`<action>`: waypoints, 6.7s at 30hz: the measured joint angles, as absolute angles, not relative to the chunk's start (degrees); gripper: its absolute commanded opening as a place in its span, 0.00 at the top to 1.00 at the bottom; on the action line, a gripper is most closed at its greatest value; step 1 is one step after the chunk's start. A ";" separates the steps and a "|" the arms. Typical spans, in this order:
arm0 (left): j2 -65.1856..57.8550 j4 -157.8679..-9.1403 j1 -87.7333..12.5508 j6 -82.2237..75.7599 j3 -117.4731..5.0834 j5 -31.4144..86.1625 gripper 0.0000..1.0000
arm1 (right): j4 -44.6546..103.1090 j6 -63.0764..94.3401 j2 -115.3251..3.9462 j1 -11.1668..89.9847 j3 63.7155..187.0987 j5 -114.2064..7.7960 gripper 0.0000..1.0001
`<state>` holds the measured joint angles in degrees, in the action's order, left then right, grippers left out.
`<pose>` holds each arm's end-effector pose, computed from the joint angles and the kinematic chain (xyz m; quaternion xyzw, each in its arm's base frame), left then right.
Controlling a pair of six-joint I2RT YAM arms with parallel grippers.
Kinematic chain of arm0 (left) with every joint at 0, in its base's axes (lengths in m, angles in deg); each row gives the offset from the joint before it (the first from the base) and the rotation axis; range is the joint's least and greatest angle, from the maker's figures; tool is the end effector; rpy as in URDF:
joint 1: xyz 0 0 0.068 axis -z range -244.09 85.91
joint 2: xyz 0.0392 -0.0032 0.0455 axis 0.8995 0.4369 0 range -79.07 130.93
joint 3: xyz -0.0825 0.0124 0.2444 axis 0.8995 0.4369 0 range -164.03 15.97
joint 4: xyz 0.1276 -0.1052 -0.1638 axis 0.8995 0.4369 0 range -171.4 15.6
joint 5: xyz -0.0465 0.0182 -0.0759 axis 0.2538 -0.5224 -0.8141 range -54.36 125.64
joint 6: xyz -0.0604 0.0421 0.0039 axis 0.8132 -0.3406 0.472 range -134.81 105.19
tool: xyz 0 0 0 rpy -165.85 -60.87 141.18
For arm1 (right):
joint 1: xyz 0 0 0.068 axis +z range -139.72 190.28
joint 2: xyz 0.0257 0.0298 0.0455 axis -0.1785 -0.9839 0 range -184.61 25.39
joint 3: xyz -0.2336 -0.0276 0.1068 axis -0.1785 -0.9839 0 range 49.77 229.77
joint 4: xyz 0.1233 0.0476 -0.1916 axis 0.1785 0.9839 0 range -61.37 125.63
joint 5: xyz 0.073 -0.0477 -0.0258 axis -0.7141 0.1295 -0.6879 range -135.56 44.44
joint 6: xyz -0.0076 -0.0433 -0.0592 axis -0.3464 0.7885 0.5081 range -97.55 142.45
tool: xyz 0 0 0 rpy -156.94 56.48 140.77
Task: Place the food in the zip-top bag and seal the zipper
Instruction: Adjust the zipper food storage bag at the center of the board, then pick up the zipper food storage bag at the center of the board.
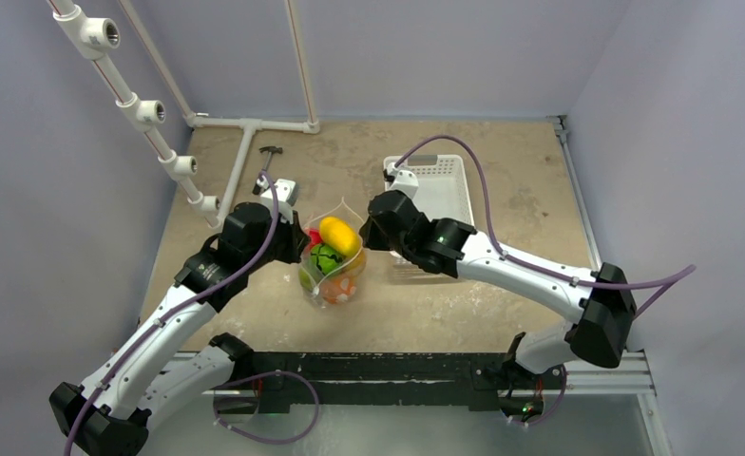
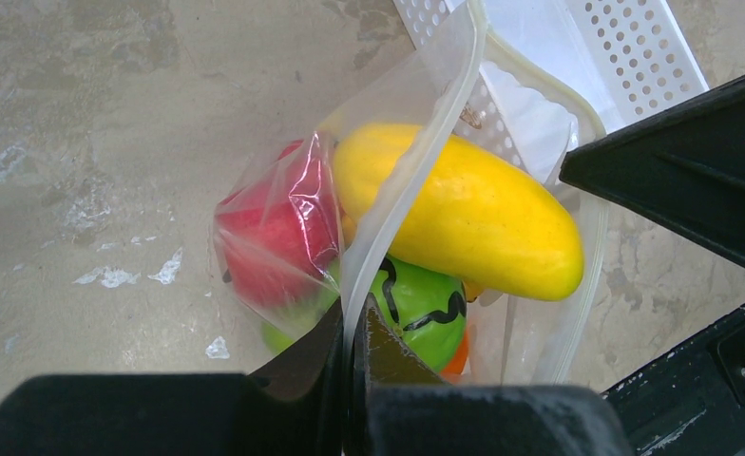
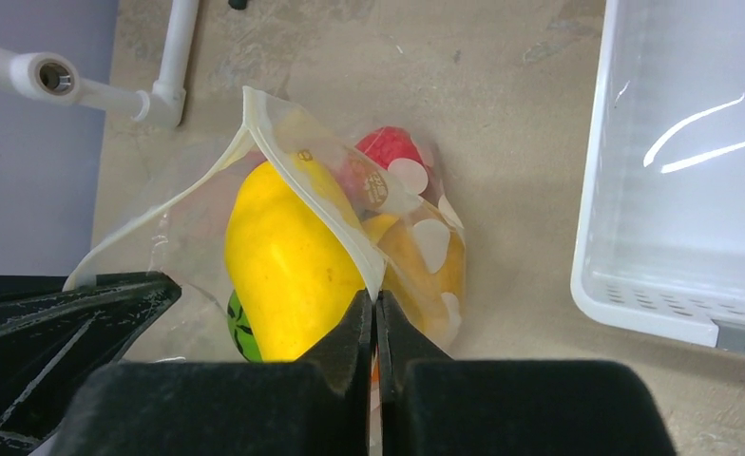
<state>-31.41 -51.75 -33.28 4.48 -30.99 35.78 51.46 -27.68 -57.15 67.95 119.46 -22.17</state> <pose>0.1582 -0.0942 0.2864 0.0864 0.8632 -0.2097 0.4510 0.1896 0.2538 0.2951 0.0350 0.8755 0.2548 0.4091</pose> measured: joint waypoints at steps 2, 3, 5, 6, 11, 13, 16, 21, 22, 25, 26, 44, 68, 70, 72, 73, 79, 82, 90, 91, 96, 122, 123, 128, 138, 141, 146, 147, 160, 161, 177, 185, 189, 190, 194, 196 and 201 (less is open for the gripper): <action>-31.41 -51.75 -33.28 4.50 -30.99 35.78 1.00 | 51.07 -26.57 -57.02 67.75 119.49 -22.69 1.00; -31.39 -51.71 -33.28 4.50 -30.99 35.78 1.00 | 50.89 -25.93 -56.93 67.62 119.46 -22.98 1.00; -31.39 -50.99 -33.28 4.52 -31.23 35.84 1.00 | 50.48 -24.56 -56.54 67.45 119.49 -24.07 1.00; -31.39 -49.83 -33.26 4.56 -31.77 36.02 1.00 | 50.24 -23.73 -56.21 67.32 119.49 -24.59 1.00; -31.37 -44.47 -33.28 5.42 -36.56 36.63 1.00 | 49.49 -19.51 -53.96 66.84 120.14 -28.16 1.00; -31.24 -42.46 -33.28 5.99 -39.29 36.70 1.00 | 48.79 -17.43 -53.22 66.66 121.15 -30.23 1.00; -30.91 -41.30 -33.28 7.19 -43.05 36.13 1.00 | 47.29 -14.94 -52.17 66.44 122.63 -32.94 1.00; -30.93 -42.44 -33.28 10.49 -43.23 34.33 1.00 | 44.20 -11.97 -51.36 66.01 123.03 -35.98 1.00; -31.06 -43.84 -33.28 11.54 -41.85 33.92 1.00 | 43.18 -11.31 -51.47 65.74 122.61 -36.48 1.00; -31.13 -47.18 -33.28 14.84 -35.64 32.50 1.00 | 40.66 -9.69 -51.97 64.69 120.32 -37.90 1.00; -30.78 -48.21 -33.28 16.11 -33.35 32.13 1.00 | 39.92 -9.06 -52.56 64.24 119.51 -38.34 1.00; -31.02 -58.64 -33.28 27.84 -26.66 27.67 1.00 | 36.05 3.57 -58.77 62.86 123.46 -43.56 1.00; -37.16 -69.48 -33.28 39.91 -16.14 29.20 1.00 | 29.01 6.83 -63.10 62.84 120.73 -48.07 0.49; -37.36 -69.56 -33.28 40.30 -15.86 29.48 1.00 | 28.99 7.03 -60.80 62.84 120.36 -47.63 0.45; -37.42 -69.83 -33.28 40.69 -15.60 29.85 1.00 | 28.97 7.09 -58.11 62.84 119.81 -47.43 0.42; -37.44 -69.81 -33.28 40.76 -15.53 29.94 1.00 | 28.84 7.14 -56.47 62.84 119.40 -47.04 0.41; -37.42 -70.18 -33.28 41.22 -15.12 30.14 1.00 | 27.29 6.98 -46.90 62.95 114.20 -46.34 0.39; -37.42 -70.22 -33.26 41.55 -15.05 30.14 1.00 | 26.89 6.90 -42.86 63.65 110.20 -46.56 0.37; -37.53 -70.24 -33.28 41.68 -15.03 30.40 1.00 | 23.31 6.81 -30.55 71.19 97.17 -46.78 0.33; -37.55 -70.24 -33.26 41.68 -15.01 30.40 1.00 | 22.65 6.68 -29.35 71.75 95.92 -46.78 0.33; -37.93 -70.46 -33.28 41.66 -14.66 30.40 1.00 | 18.74 5.50 -26.05 74.29 90.11 -46.27 0.34; -38.82 -70.61 -33.28 41.66 -14.11 30.40 1.00 | 9.17 -7.57 -40.41 95.25 84.30 -2.41 0.37; -38.82 -70.61 -33.28 41.66 -14.11 30.40 1.00 | 8.91 -7.97 -41.55 95.47 84.30 -1.18 0.37; -38.80 -70.61 -33.28 41.66 -14.11 30.38 1.00 | 6.94 -7.92 -46.20 96.39 84.30 2.64 0.39; -38.80 -70.59 -33.28 41.66 -14.11 30.36 1.00 | -1.89 -1.61 -49.41 98.14 84.27 7.67 0.45; -38.78 -70.59 -33.28 41.66 -14.11 30.34 1.00 | -4.34 0.67 -51.56 98.51 84.27 9.11 0.49; -38.63 -70.57 -33.28 41.66 -14.11 30.29 1.00 | -6.92 3.42 -54.92 98.97 84.27 11.56 0.59; -38.58 -70.57 -33.28 41.66 -14.11 30.29 1.00 | -7.20 3.84 -55.34 99.16 84.27 12.13 0.61; -38.73 -69.81 -33.28 41.66 -14.11 30.09 1.00 | -11.77 8.84 -56.10 101.48 84.27 16.35 1.00; -38.87 -69.56 -33.26 41.66 -14.11 30.12 1.00 | -12.30 9.50 -56.08 101.52 84.27 16.50 1.00; -41.62 -58.51 -33.26 38.79 -20.08 34.36 0.63 | -12.47 18.44 -46.75 101.87 83.92 10.20 1.00; -41.16 -47.42 -33.26 30.99 -35.86 41.11 0.44 | -3.07 20.16 -41.96 101.87 85.76 2.36 1.00; -41.44 -44.47 -33.26 26.88 -40.69 42.49 0.41 | 3.49 20.45 -40.71 101.87 89.41 -1.58 1.00; -41.44 -43.97 -33.26 25.77 -41.78 42.53 0.41 | 4.91 20.45 -40.50 101.90 90.46 -2.23 1.00; -41.29 -42.68 -33.26 21.48 -45.41 41.90 0.40 | 11.35 20.49 -39.14 101.87 95.81 -6.30 1.00; -41.20 -42.64 -33.26 19.60 -46.83 41.02 0.40 | 14.57 20.49 -38.53 101.90 98.85 -8.16 1.00; -40.55 -42.51 -33.26 14.55 -50.42 36.89 0.39 | 22.37 20.49 -38.16 101.90 107.14 -14.04 1.00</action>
